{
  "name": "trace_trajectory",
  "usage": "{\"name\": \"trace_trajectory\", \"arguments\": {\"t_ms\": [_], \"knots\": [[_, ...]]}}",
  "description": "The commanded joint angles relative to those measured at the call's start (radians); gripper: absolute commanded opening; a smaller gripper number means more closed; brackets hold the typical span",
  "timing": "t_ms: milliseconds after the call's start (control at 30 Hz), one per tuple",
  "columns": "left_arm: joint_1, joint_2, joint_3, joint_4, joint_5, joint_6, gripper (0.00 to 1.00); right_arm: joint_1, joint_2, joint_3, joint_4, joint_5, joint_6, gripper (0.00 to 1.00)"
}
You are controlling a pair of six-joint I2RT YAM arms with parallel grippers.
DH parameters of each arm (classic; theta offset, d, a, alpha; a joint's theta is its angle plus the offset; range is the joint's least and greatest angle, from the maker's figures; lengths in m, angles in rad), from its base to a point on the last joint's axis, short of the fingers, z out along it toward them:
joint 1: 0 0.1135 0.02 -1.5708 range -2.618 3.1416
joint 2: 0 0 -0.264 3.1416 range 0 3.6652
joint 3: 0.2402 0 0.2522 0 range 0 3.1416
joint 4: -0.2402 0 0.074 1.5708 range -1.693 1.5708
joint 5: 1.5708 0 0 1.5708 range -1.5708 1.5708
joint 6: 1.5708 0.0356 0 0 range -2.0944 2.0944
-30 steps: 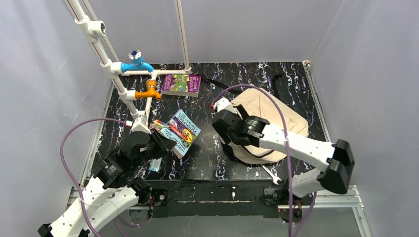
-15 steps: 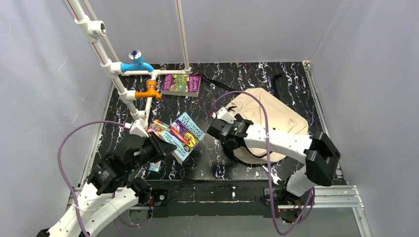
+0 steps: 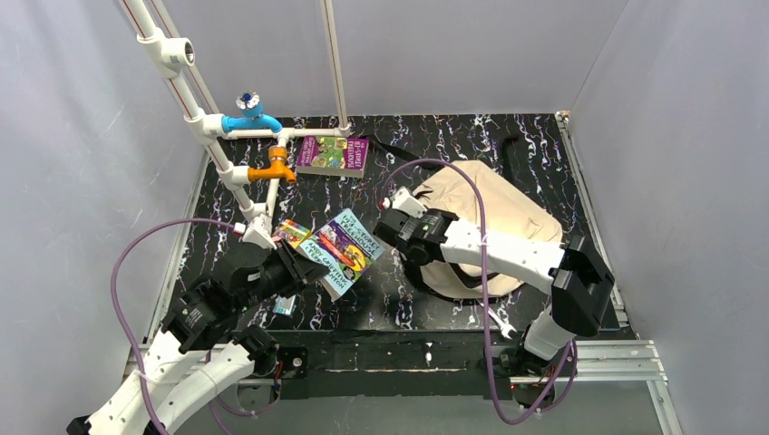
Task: Pack the student bag
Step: Place the book in the student bag.
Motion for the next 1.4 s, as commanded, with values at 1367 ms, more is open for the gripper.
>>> {"name": "trace_trajectory", "arguments": {"t_ms": [1367], "knots": [[0.002,0.400,-0.079,0.778,0.261,-0.460,0.00,-0.279,-0.107,0.369,0.343,-0.463,-0.014,0.01]]}}
